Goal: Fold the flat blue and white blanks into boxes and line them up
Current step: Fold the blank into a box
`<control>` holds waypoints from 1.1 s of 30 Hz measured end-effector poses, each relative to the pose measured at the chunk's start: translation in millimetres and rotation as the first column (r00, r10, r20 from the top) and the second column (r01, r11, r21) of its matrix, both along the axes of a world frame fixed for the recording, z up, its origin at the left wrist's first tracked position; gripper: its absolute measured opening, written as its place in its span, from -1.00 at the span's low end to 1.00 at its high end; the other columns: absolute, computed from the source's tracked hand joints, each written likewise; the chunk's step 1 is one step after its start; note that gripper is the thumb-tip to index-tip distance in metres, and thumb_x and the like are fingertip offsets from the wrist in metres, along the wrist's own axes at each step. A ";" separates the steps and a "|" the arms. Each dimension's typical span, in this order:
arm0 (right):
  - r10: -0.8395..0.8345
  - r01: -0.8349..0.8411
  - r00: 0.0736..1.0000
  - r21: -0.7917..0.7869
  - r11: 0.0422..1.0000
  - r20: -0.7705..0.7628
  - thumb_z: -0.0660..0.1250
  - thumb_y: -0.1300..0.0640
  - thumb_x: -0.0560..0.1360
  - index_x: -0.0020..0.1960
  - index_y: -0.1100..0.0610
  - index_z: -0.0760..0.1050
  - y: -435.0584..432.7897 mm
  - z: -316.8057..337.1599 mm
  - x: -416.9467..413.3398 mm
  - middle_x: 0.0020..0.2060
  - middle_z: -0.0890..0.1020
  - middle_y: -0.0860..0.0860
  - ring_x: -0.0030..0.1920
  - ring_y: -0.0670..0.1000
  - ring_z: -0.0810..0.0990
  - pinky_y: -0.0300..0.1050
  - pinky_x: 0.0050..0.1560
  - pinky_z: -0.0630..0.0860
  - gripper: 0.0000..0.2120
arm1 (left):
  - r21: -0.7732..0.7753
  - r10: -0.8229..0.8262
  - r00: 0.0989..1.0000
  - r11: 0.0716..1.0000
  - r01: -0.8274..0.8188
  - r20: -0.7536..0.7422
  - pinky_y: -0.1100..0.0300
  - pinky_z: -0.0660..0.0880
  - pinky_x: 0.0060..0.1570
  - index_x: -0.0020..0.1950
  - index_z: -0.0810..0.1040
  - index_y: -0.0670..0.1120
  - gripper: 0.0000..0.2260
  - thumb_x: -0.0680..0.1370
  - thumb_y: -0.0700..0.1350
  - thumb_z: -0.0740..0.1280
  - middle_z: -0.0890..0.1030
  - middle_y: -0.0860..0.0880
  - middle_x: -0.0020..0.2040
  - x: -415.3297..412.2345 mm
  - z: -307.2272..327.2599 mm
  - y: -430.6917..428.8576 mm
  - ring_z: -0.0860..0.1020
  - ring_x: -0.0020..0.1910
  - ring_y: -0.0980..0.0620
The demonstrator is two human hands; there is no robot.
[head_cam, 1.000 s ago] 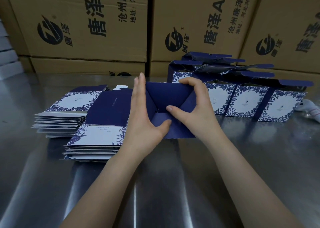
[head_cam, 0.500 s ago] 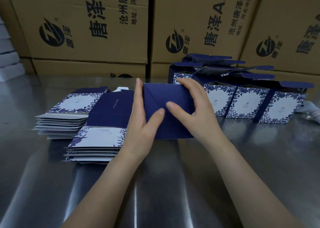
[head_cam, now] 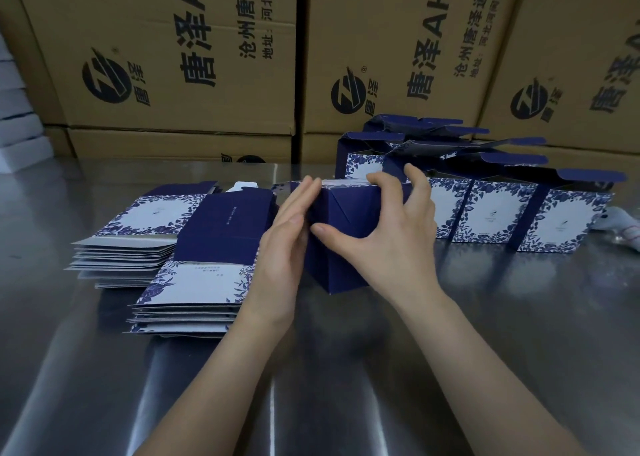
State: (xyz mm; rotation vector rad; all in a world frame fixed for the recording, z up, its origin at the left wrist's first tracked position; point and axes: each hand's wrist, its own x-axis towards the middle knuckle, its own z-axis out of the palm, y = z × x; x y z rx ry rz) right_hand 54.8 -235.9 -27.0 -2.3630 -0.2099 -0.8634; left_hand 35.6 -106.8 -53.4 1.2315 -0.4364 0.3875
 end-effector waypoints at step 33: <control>0.549 -0.028 0.813 0.929 0.369 -0.194 0.17 0.09 0.62 0.22 0.08 0.54 -25.9 -27.4 47.1 0.03 0.68 0.03 -0.02 0.03 0.63 -0.12 -0.09 0.54 -0.74 | -0.344 0.079 0.871 0.899 -0.273 -0.485 0.03 0.61 0.01 0.07 0.58 -0.04 -0.77 0.66 -0.05 0.14 0.73 0.04 -0.05 9.0 3.4 11.2 0.69 -0.05 0.05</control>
